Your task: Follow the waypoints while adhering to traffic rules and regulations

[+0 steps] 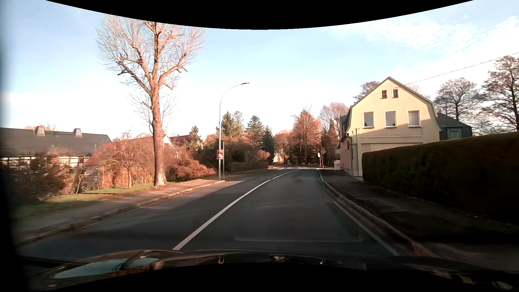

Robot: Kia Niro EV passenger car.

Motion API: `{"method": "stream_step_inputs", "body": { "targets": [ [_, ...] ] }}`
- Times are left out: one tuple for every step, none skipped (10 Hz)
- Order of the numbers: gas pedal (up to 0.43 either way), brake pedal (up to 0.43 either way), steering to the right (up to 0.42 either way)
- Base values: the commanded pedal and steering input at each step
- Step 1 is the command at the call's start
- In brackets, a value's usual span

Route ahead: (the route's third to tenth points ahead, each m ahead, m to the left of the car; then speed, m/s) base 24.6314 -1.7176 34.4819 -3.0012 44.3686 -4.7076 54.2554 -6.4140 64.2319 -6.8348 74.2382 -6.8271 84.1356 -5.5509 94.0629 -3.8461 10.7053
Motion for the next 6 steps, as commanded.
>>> {"method": "stream_step_inputs", "body": {
  "targets": [
    [0.13, 0.0, 0.029],
    [0.13, 0.0, 0.03],
    [0.13, 0.0, 0.031],
    [0.13, 0.0, 0.033],
    [0.118, 0.0, 0.036],
    [0.118, 0.0, 0.036]
  ]
}}
